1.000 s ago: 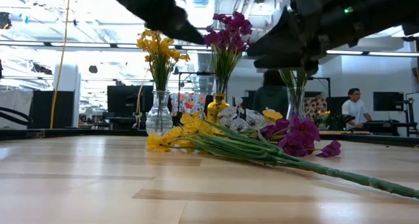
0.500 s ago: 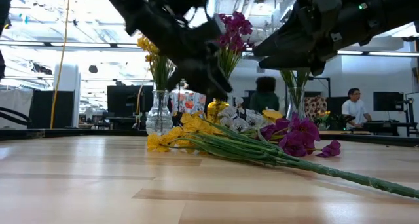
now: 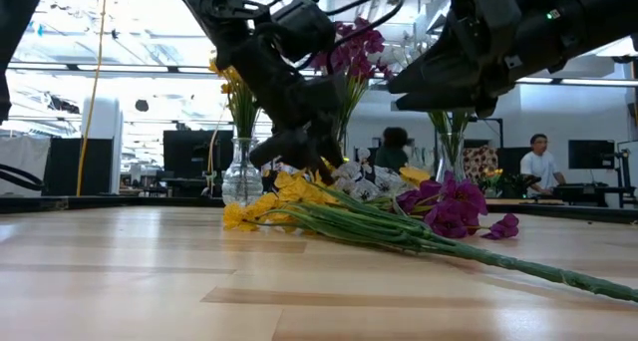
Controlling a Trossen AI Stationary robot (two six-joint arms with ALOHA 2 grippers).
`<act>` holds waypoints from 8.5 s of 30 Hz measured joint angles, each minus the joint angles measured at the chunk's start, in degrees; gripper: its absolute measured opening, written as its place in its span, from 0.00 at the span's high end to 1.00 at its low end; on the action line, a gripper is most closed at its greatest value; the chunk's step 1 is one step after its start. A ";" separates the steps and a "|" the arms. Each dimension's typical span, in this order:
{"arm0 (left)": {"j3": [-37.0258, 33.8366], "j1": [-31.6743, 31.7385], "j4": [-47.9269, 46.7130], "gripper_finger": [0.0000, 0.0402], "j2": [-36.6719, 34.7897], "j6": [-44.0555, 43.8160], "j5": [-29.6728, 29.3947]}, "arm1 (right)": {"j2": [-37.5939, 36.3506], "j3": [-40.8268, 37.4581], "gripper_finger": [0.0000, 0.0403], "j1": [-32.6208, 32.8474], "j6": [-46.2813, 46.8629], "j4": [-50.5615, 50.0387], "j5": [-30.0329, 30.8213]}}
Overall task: Sort flowers into vase by color
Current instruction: Put the white flowers into the right transparent vase
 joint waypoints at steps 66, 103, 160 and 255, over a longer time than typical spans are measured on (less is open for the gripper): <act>0.18 1.95 4.27 0.99 3.67 -1.79 0.81 | -11.04 0.02 0.40 1.62 -6.88 -2.32 0.42; -3.14 -3.17 26.93 0.99 -8.57 -47.02 19.83 | -19.25 0.02 0.40 22.68 -8.59 -10.92 29.32; -3.14 -10.20 35.45 0.99 -8.57 -39.26 8.88 | -12.13 0.00 0.40 2.08 -20.07 13.85 12.68; -14.53 0.89 26.90 0.56 -17.85 -29.16 19.82 | -40.20 0.00 0.88 -15.66 -43.94 -6.48 19.11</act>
